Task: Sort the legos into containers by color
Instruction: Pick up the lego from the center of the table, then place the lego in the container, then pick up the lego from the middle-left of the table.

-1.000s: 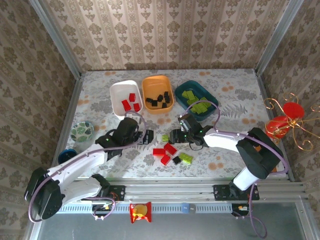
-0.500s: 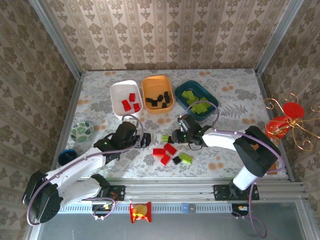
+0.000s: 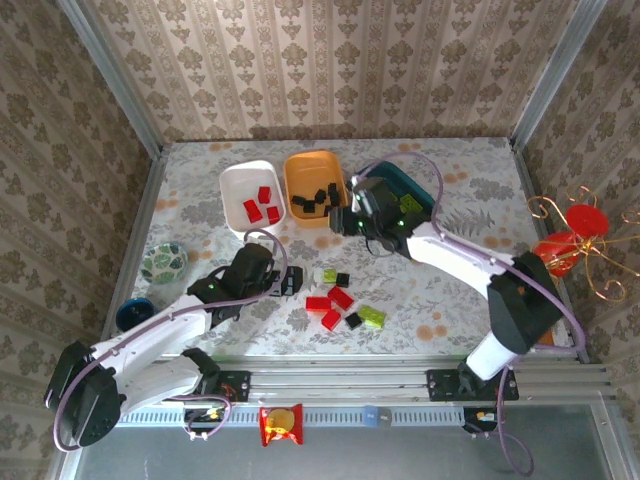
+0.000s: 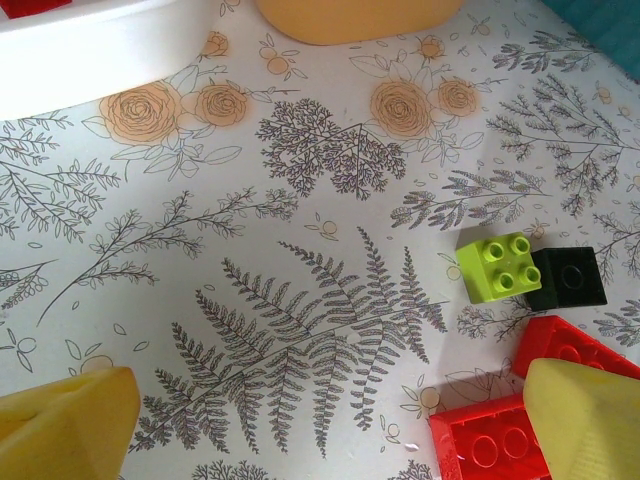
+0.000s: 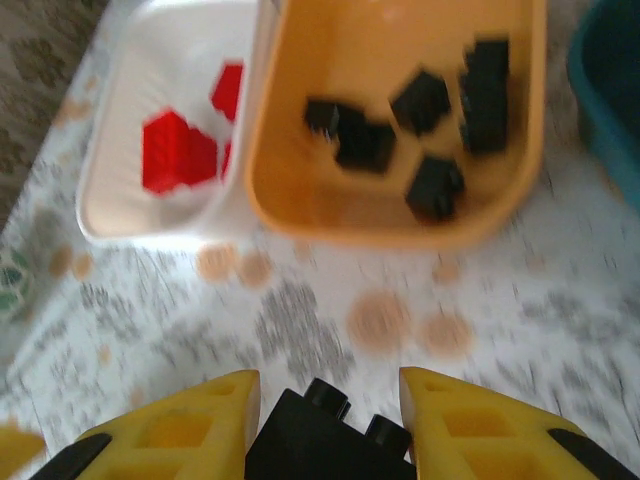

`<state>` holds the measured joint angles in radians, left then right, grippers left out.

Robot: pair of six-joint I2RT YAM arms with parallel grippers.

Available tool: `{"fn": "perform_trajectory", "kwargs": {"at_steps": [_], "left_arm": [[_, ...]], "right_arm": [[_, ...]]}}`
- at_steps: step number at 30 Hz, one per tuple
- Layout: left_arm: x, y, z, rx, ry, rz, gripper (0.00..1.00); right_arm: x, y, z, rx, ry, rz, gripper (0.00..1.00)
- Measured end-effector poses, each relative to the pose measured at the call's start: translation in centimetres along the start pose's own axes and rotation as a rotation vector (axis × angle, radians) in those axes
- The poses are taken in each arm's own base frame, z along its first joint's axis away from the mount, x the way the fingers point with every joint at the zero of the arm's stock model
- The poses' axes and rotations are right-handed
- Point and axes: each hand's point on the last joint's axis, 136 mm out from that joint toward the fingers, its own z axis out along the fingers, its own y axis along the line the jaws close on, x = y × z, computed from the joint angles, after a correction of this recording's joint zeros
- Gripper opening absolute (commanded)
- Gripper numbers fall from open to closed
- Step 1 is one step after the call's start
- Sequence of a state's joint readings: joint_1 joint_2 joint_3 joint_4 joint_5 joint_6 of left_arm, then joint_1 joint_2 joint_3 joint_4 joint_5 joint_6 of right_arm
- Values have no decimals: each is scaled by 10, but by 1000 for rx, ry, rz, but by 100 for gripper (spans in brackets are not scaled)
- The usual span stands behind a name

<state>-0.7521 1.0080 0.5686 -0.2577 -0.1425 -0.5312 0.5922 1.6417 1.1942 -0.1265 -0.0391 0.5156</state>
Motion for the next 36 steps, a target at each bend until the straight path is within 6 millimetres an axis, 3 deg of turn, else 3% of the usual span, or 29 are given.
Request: {"fn": "perform_trajectory", "kwargs": {"at_steps": [4, 7, 8, 12, 14, 20, 28, 36], "left_arm": [[-2, -3, -4, 17, -10, -2, 100], [-2, -5, -5, 34, -10, -3, 100], [-1, -6, -5, 38, -7, -3, 100], [4, -8, -4, 56, 12, -2, 100], [6, -10, -3, 65, 25, -1, 100], [26, -17, 10, 92, 120, 20, 96], [60, -52, 27, 158, 279, 144, 94], [89, -107, 15, 251, 367, 350, 75]], "right_arm": [[-36, -2, 44, 19, -23, 4, 27], [-52, -14, 83, 48, -10, 22, 30], [-55, -17, 93, 57, -5, 26, 33], [-56, -33, 127, 89, 36, 47, 63], [-57, -36, 132, 92, 52, 55, 67], [-62, -29, 116, 66, 46, 58, 69], [-42, -28, 49, 41, 20, 56, 69], [6, -49, 24, 65, 61, 61, 69]]}}
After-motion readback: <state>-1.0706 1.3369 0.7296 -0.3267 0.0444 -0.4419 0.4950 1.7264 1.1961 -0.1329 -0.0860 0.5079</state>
